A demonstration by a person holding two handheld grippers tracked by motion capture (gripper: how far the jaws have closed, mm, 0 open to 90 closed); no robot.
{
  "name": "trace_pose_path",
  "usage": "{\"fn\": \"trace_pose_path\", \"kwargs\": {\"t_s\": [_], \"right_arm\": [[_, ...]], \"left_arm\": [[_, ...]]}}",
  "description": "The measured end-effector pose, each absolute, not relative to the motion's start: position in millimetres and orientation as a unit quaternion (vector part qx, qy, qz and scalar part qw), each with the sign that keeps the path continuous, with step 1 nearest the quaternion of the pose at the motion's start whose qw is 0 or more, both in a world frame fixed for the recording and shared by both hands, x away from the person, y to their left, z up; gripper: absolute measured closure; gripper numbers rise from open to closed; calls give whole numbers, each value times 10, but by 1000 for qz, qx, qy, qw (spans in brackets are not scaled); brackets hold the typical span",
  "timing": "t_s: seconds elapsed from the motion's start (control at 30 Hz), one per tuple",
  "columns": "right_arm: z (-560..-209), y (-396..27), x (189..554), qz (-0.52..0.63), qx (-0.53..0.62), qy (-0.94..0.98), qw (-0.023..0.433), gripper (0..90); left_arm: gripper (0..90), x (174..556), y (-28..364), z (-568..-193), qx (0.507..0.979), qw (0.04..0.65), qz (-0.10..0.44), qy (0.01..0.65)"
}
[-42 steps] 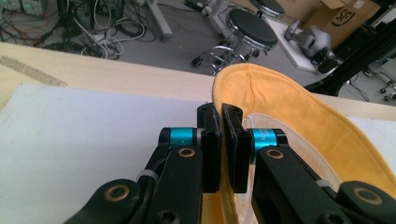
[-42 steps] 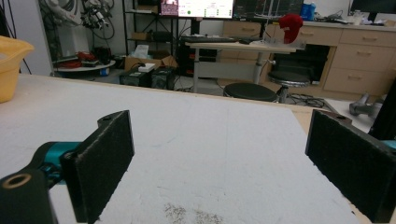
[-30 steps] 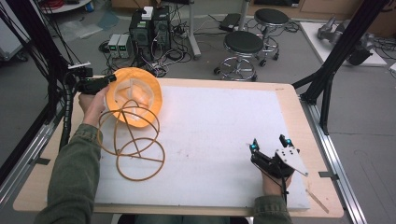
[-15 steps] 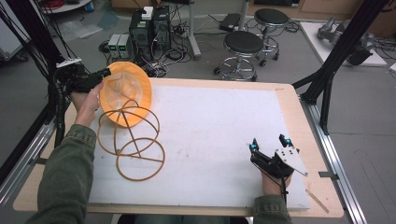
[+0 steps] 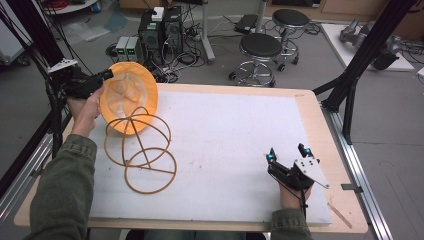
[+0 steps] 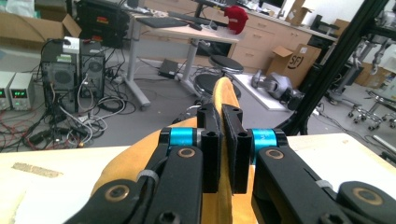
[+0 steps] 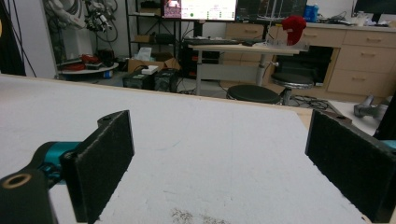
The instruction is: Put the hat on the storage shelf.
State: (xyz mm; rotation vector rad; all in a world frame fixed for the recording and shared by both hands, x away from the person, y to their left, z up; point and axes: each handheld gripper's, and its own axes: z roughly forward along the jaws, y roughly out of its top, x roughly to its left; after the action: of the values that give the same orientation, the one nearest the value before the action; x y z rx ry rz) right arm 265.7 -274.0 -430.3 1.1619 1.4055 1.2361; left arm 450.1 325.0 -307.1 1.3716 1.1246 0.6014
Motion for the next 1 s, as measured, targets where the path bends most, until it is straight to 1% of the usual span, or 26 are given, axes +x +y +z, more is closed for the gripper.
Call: {"fn": "trace_pose_path", "kwargs": {"t_s": [0.13, 0.37, 0.77, 1.0], "right_arm": [[-4302, -2737, 2657, 501, 470, 568, 453, 68], [-4301, -2737, 2656, 502, 470, 569, 452, 68], [-4299, -2726, 2652, 501, 469, 569, 453, 68], [-4298, -2726, 2650, 503, 470, 568, 452, 68]], "left_arm": [[864, 4451, 3238, -3026, 595, 591, 269, 474], [864, 4344, 3262, -2939, 599, 601, 267, 457], [864, 4120, 3178, -2735, 608, 619, 277, 413], [864, 3985, 3150, -2645, 605, 634, 279, 393]]}}
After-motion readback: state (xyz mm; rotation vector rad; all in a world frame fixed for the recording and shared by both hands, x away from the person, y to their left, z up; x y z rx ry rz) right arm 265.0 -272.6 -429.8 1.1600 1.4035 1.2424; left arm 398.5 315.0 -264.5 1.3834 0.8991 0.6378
